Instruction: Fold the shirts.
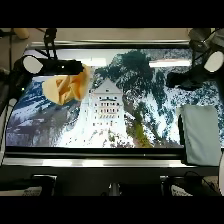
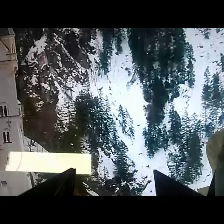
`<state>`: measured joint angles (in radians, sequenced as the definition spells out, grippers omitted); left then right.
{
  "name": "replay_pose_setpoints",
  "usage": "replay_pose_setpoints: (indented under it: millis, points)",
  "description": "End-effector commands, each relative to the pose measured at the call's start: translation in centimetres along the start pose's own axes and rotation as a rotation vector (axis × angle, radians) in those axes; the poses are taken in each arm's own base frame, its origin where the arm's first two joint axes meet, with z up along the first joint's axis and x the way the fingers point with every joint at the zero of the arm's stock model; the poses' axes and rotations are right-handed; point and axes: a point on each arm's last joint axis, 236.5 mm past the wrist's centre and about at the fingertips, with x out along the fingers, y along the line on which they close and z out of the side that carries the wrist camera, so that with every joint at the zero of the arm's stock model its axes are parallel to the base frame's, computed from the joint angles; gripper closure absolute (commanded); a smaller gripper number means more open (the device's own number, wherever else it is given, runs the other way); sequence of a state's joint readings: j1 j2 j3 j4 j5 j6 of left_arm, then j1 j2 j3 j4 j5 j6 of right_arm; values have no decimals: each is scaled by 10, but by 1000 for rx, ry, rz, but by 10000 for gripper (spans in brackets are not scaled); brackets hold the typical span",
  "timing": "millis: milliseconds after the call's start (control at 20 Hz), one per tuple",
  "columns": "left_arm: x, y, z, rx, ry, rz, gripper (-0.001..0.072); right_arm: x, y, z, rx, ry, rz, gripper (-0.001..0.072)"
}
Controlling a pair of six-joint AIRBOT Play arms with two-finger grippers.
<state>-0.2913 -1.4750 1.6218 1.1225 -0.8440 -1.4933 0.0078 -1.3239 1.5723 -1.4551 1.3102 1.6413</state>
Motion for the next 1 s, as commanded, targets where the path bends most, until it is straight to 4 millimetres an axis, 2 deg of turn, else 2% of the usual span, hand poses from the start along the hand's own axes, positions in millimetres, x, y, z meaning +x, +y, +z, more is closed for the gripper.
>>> replay_pose_setpoints:
  millis: [0,100,150,200,250,300,350,400,450,500,600,650,700,750,800,850,950]
  points:
    - [-32,-128,-18,181,-18,-186,686,-77,-4,13,-31,-184,-42,226]
    - [-1,-184,-79,227,91,-273,686,-128,-14,18,-22,-318,-95,226]
    - [19,-205,-119,225,167,-300,686,-152,-18,18,-24,-376,-118,225]
    - [37,-219,-158,215,250,-311,684,-170,-21,15,-18,-415,-134,225]
    - [55,-228,-194,186,334,-307,652,-183,-21,11,-14,-437,-136,221]
    - [65,-230,-215,163,391,-297,390,-187,-21,4,-13,-428,-135,178]
    - [69,-226,-223,146,430,-283,1,-183,-21,-6,-7,-379,-134,37]
    - [68,-212,-216,145,448,-252,-13,-170,-23,-20,-1,-296,-137,8]
    - [63,-181,-199,173,459,-185,-13,-151,-25,-37,5,-186,-140,10]
    - [56,-139,-178,203,463,-89,-13,-128,-24,-55,0,-74,-131,22]
    - [37,-35,-137,186,454,144,-13,-70,-10,-96,-2,148,-48,26]
    - [27,11,-132,96,483,221,-13,-44,3,-118,5,242,20,26]
    - [19,43,-138,-6,527,252,-13,-18,17,-144,15,337,98,26]
    - [14,63,-149,-101,565,248,3,2,30,-168,31,412,167,26]
    - [14,75,-161,-169,588,237,72,17,39,-192,46,482,225,26]
    - [17,83,-175,-205,606,230,82,30,46,-213,67,538,269,26]
    - [26,90,-203,-224,633,241,81,54,47,-239,117,595,284,26]
